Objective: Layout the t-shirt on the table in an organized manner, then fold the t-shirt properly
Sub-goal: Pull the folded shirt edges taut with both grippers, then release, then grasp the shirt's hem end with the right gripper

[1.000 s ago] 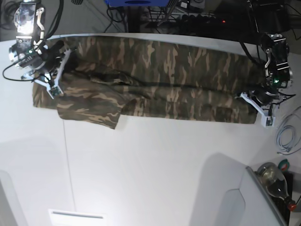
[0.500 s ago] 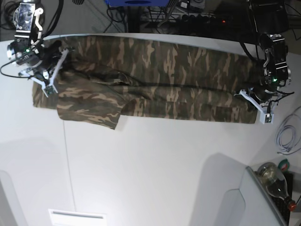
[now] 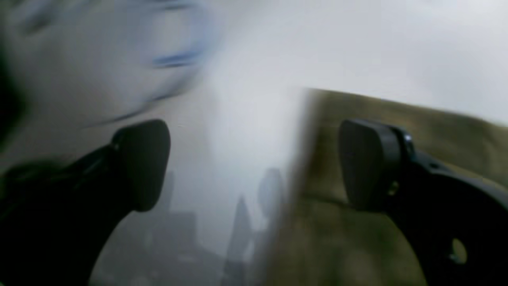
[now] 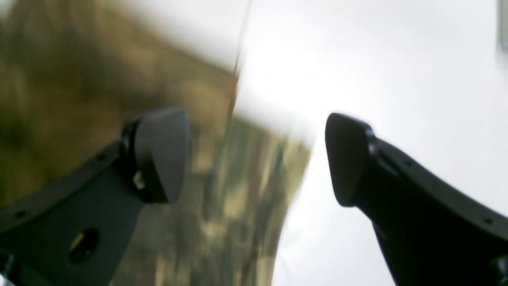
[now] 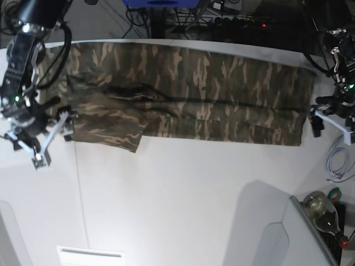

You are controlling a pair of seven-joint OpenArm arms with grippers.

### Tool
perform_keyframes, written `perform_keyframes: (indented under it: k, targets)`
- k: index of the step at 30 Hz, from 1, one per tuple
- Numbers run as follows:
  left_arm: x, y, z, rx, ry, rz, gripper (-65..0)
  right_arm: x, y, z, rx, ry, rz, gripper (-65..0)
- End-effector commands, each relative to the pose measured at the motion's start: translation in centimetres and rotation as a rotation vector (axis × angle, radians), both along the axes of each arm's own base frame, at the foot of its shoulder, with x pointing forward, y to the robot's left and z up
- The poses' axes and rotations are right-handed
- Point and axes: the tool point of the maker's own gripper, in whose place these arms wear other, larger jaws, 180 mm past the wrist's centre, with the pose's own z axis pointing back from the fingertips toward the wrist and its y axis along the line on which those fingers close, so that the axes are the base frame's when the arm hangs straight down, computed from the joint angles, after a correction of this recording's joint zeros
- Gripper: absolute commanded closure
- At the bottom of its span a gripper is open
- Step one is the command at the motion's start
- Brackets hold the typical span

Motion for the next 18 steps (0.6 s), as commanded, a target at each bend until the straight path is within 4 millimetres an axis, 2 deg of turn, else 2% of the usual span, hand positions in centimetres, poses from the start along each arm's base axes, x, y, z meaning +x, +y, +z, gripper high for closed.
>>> perform_keyframes:
  k: [1,4,8,11,14,18]
  targets:
    - [-0.1,1.8,1.7,0.026,-0.047,0.033,-65.0,1.2,0.0,-0.1,0.021,-0.003,-0.008,-50.6]
    - [-3.7,4.9,1.8,0.041,-0.035,0.129,-65.0,3.2,-0.6,-2.3,0.062,0.067,-0.020,-50.6]
    - [-6.8,6.9,1.8,0.059,-0.012,0.192,-65.0,4.5,-0.5,-4.3,0.114,0.139,-0.028,-50.6]
    - [-7.9,7.0,1.8,0.055,0.003,0.170,-65.0,4.9,-0.9,-5.2,0.132,0.164,-0.035,-50.6]
    - [-8.3,6.9,1.8,0.036,0.002,0.138,-65.0,4.8,-0.4,-6.1,0.159,0.190,-0.035,-50.1]
    - [-8.8,7.1,1.2,0.020,0.014,0.152,-65.0,3.8,0.3,-7.9,0.186,0.250,-0.034,-42.5]
